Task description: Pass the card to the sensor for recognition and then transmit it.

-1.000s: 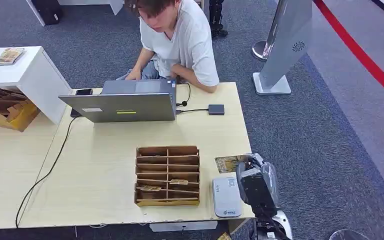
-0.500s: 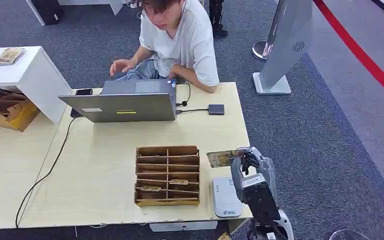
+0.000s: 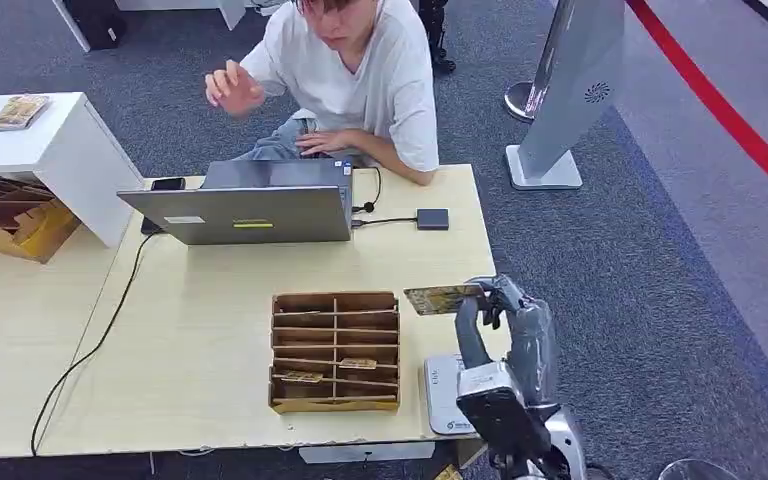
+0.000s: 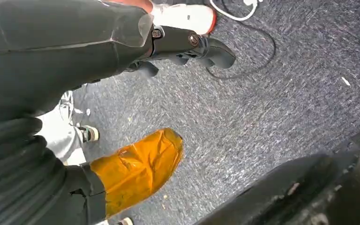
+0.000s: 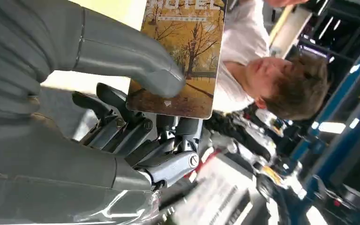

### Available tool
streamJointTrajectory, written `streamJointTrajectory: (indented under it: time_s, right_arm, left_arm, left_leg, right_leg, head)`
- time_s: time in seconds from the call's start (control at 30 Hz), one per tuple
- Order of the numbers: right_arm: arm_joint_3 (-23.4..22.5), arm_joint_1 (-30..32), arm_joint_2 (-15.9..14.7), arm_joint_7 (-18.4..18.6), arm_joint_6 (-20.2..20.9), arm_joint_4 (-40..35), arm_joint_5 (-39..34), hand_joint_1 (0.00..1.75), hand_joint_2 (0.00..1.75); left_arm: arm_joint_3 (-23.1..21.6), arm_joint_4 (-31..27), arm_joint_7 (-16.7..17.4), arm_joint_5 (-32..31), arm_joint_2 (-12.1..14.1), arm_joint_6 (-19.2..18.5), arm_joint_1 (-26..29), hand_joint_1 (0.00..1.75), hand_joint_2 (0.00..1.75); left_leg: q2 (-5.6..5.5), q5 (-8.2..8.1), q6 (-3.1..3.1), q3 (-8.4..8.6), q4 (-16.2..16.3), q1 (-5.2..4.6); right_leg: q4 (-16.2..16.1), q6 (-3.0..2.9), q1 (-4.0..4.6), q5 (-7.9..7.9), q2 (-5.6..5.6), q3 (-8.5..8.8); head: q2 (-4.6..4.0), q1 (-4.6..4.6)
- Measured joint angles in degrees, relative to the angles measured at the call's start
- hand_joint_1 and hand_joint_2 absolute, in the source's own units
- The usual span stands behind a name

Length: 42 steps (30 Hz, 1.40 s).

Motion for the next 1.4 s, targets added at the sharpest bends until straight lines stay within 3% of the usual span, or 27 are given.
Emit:
streamJointTrajectory:
  time_s: [0.13, 0.33, 0.7, 1.4]
  right_arm:
    - [0.87, -1.2, 0.0, 0.68, -0.72, -0.02, 3.06, 1.75, 1.75]
    - [1.9, -3.63, 0.0, 5.31, -6.86, 1.16, 19.02, 1.75, 1.75]
    - [3.12, -8.6, 0.0, 9.88, -11.84, 6.64, 34.8, 1.75, 1.75]
    - [9.22, -17.73, 0.11, 12.46, -11.25, 18.69, 40.6, 1.75, 1.75]
  left_arm:
    - [0.0, -0.02, 0.0, -0.28, 0.0, -0.02, -0.28, 0.0, 1.75]
    - [0.0, 0.0, 0.0, -1.36, 0.02, -0.02, -0.56, 0.0, 1.75]
    - [-0.92, 0.0, 0.11, -2.93, 0.11, -0.7, -0.91, 0.0, 1.75]
    - [-3.21, 0.0, 0.35, -4.37, 0.48, -2.3, -2.48, 0.0, 1.75]
  left_leg:
    - [0.0, 0.0, 0.0, 0.0, 0.0, 0.0]
    - [0.0, 0.0, 0.0, 0.0, 0.0, 0.0]
    - [0.0, 0.0, 0.0, 0.0, 0.0, 0.0]
    - [-0.01, 0.01, 0.0, -0.01, 0.0, 0.0]
  right_leg:
    - [0.0, 0.0, 0.0, 0.0, -0.01, 0.0]
    - [0.0, 0.0, 0.0, 0.0, 0.01, 0.0]
    - [0.0, 0.0, 0.0, 0.0, 0.01, 0.0]
    - [0.0, -0.01, 0.0, 0.02, 0.0, 0.0]
  head:
    - [0.0, -0.02]
    - [0.0, 0.0]
    - [0.0, 0.0]
    - [0.0, 0.0]
